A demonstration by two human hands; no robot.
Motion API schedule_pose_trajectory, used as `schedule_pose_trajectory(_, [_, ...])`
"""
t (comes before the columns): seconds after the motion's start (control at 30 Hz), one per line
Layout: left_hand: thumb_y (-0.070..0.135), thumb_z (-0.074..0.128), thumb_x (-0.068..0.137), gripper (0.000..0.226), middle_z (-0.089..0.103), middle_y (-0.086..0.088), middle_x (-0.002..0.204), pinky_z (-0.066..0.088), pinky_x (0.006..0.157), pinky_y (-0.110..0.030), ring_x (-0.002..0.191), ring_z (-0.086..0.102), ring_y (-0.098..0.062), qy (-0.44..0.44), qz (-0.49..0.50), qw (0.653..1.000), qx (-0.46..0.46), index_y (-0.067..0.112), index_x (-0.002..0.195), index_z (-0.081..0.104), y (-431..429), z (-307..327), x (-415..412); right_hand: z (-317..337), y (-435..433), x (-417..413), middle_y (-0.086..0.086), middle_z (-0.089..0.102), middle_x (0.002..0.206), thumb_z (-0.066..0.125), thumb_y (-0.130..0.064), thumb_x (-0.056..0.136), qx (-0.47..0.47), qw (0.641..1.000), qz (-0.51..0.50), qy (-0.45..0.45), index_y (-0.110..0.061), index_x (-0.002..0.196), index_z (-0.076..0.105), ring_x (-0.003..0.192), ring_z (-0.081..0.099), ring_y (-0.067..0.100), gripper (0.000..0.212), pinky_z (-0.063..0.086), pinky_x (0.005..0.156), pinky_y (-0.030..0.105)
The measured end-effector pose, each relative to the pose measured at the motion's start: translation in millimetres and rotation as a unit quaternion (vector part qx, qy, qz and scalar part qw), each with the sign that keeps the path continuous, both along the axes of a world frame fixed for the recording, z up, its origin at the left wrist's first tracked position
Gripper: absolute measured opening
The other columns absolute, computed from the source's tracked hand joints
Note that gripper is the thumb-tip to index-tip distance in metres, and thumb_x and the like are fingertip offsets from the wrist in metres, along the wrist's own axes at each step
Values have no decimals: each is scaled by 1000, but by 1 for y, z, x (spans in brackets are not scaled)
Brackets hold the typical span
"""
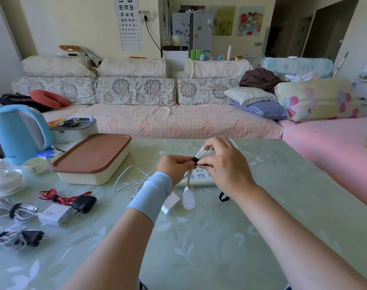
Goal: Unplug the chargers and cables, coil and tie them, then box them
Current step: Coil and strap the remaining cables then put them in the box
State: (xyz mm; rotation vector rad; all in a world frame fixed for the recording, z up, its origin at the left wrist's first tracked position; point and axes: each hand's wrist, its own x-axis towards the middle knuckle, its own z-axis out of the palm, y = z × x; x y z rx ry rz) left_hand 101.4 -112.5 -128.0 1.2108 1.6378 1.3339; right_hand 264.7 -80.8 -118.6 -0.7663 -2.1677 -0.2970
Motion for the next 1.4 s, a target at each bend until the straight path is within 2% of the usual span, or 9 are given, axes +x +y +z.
schedule_pose_trajectory(0.13, [20, 66, 86, 15, 70, -1, 69, 40, 51, -15, 47, 45, -8, 171, 1, 985, 16, 27, 91, 78, -2, 5, 8, 3, 4, -2, -1, 69, 111, 71, -21, 76, 92, 994, 15, -54, -25, 74, 76, 106, 59, 26, 7, 36, 85, 39])
schedule_pose_trajectory(0.3, [22, 66, 88, 15, 72, -4, 79, 49, 66, -23, 68, 58, -22, 252, -46, 966, 9, 30, 92, 78, -7, 7, 14, -8, 8, 6, -12, 73, 76, 61, -34, 87, -70, 997, -21, 13, -28, 81, 76, 74, 66, 14, 17, 29, 107, 40])
schedule_pose_trajectory(0.5, [20, 62, 89, 18, 68, -13, 77, 36, 47, -17, 60, 42, -21, 316, -76, 945, 32, 27, 95, 78, -10, 9, 19, -6, 10, 10, -4, 71, 67, 69, -29, 88, -364, 922, -50, 124, -27, 75, 77, 62, 59, 13, 15, 43, 65, 30])
schedule_pose_trajectory(0.67, [21, 64, 88, 14, 71, -10, 84, 52, 72, -32, 79, 61, -30, 339, -91, 935, 50, 23, 91, 78, -11, 6, 22, -5, 15, 10, -3, 60, 52, 76, -25, 84, -472, 860, -84, 172, -15, 62, 72, 55, 47, 13, 25, 32, 56, 26])
schedule_pose_trajectory(0.97, [12, 61, 88, 30, 66, 12, 85, 45, 75, -19, 77, 59, -7, 282, -118, 949, 82, 37, 103, 68, -8, -3, 22, -5, 13, 11, 5, 66, 66, 81, -19, 78, -525, 812, -62, 248, -13, 63, 72, 63, 56, 18, 19, 45, 67, 28])
schedule_pose_trajectory(1.07, [13, 62, 90, 26, 66, 9, 88, 43, 76, -16, 84, 59, -10, 280, -121, 947, 100, 32, 100, 76, -7, -4, 22, -2, 11, 13, 12, 62, 71, 72, -7, 83, -599, 741, -54, 300, -10, 82, 71, 57, 54, 22, 4, 52, 62, 33])
schedule_pose_trajectory(1.17, [18, 63, 91, 19, 67, 8, 89, 47, 78, -22, 83, 60, -13, 261, -126, 953, 89, 30, 97, 76, -5, -5, 26, 1, 14, 17, 9, 67, 76, 56, -9, 90, -649, 704, -65, 281, -21, 100, 69, 55, 55, 18, 21, 52, 61, 32])
schedule_pose_trajectory(1.3, [19, 66, 89, 19, 59, -1, 72, 47, 64, -29, 64, 44, -19, 114, -99, 988, 26, 35, 91, 76, -1, -5, 22, 0, 22, 29, 7, 71, 86, 38, -43, 92, -720, 633, -29, 283, -17, 87, 72, 65, 59, 22, 43, 43, 66, 33])
schedule_pose_trajectory(1.4, [6, 64, 88, 20, 54, -8, 80, 45, 54, -24, 65, 42, -17, -63, -75, 995, -35, 19, 99, 75, -4, 0, 15, -8, 28, 29, 4, 71, 99, 36, -31, 81, -678, 679, -9, 281, -14, 90, 78, 79, 60, 19, 45, 43, 69, 34])
